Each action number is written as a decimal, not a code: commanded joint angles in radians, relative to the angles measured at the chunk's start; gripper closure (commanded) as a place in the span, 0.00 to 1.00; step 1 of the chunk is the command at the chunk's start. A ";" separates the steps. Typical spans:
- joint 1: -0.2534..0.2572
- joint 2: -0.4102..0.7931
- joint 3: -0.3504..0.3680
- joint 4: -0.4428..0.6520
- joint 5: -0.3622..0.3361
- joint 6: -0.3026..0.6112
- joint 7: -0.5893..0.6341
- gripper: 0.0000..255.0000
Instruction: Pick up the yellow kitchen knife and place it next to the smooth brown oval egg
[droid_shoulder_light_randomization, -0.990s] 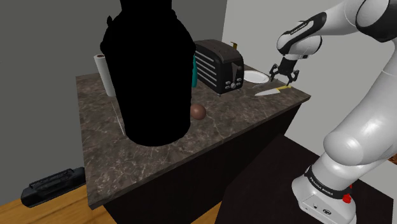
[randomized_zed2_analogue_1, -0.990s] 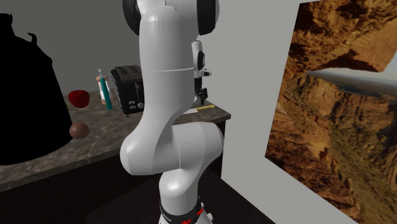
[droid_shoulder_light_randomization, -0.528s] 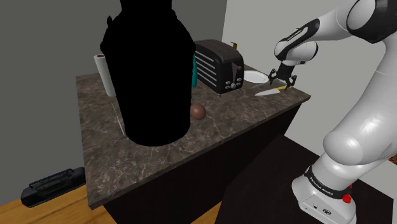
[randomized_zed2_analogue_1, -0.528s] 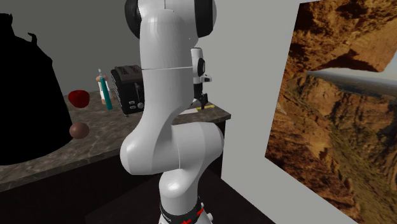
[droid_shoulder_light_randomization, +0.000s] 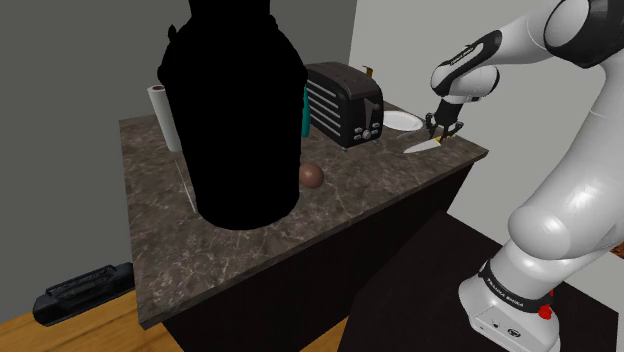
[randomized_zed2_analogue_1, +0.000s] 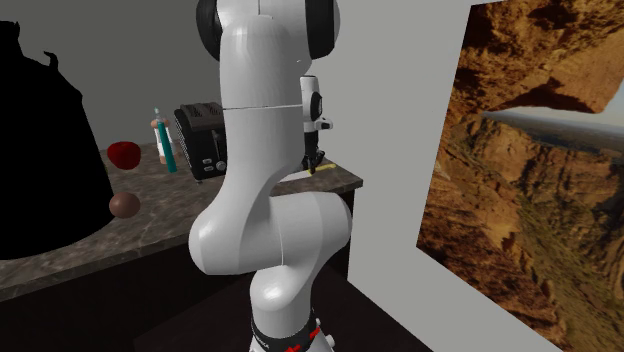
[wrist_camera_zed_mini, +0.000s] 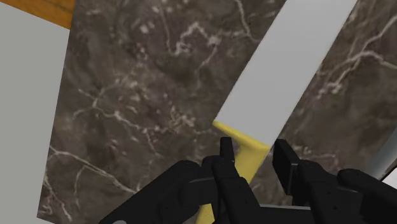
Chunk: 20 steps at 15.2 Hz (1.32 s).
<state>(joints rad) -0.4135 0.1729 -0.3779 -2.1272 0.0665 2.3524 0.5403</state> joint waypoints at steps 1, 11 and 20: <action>0.000 0.000 0.000 0.000 0.000 0.000 0.000 1.00; 0.003 -0.024 -0.003 0.014 -0.014 -0.037 0.009 1.00; 0.009 -0.087 -0.008 0.069 -0.046 -0.149 0.030 1.00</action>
<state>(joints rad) -0.4044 0.0916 -0.3850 -2.0677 0.0229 2.2182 0.5697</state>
